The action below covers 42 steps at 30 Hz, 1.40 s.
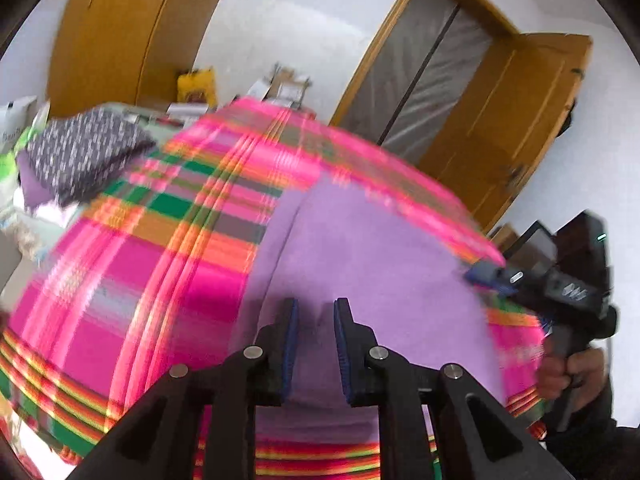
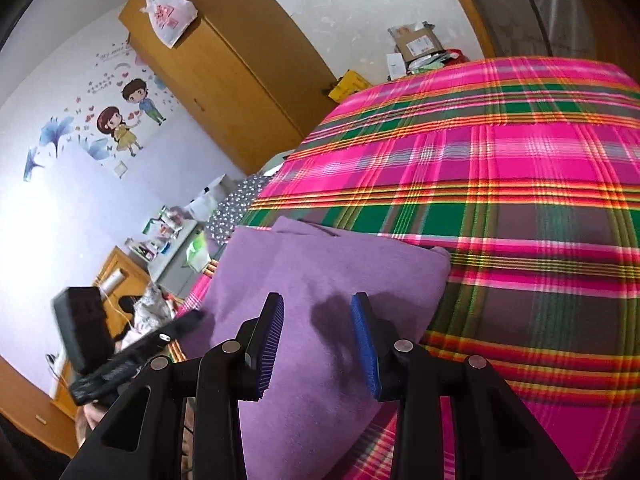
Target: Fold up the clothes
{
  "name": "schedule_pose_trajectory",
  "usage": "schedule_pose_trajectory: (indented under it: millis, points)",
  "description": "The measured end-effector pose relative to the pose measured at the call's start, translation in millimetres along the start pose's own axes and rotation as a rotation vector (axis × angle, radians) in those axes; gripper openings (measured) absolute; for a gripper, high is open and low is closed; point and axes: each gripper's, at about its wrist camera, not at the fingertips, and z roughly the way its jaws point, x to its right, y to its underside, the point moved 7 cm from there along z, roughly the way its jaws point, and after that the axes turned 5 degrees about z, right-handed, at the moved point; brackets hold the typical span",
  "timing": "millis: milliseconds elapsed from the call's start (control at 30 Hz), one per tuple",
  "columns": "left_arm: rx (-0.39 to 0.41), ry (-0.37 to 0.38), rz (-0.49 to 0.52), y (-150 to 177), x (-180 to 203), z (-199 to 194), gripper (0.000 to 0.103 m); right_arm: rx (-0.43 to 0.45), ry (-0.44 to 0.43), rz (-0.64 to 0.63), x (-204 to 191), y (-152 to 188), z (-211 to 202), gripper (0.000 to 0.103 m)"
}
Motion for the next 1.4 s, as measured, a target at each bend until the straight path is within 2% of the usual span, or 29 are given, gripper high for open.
schedule_pose_trajectory:
  millis: [267,333,533,600,667,767,967,1067,1167,1233,1400]
  points:
    - [0.015,-0.018,0.035,-6.6,7.6,-10.3,0.01,0.029,0.076,-0.062,5.0,-1.5,2.1,0.037]
    - [0.035,-0.012,0.076,-20.7,18.7,-9.7,0.01,0.035,0.096,-0.087,3.6,-1.8,3.9,0.037]
    - [0.03,-0.062,0.203,-60.3,38.1,21.0,0.011,0.049,0.165,-0.151,1.8,-4.2,12.1,0.037]
    - [0.006,-0.08,0.231,-66.6,40.9,38.1,0.011,0.051,0.183,-0.16,3.1,-5.2,13.9,0.037]
    - [-0.045,-0.105,0.216,-67.8,34.6,57.9,0.011,0.051,0.209,-0.171,5.8,-7.8,15.6,0.036]
    - [-0.092,-0.1,0.175,-62.4,20.7,74.4,0.01,0.038,0.242,-0.175,13.0,-11.1,23.5,0.035]
    - [-0.066,-0.065,0.157,-55.3,13.1,79.0,0.009,-0.008,0.266,-0.149,25.9,-9.4,39.7,0.035]
    - [-0.064,-0.011,0.105,-56.3,6.6,78.3,0.008,-0.015,0.277,-0.174,24.0,-8.2,41.9,0.036]
    - [-0.064,0.02,0.06,-56.4,1.8,68.0,0.006,-0.014,0.252,-0.16,23.0,-8.7,34.9,0.036]
    - [-0.037,0.009,0.071,-52.3,1.5,49.5,0.006,0.006,0.231,-0.165,18.2,-7.2,24.6,0.037]
    - [0.0,-0.015,0.091,-27.9,1.6,11.5,0.006,0.042,0.157,-0.297,-12.3,21.8,-3.7,0.037]
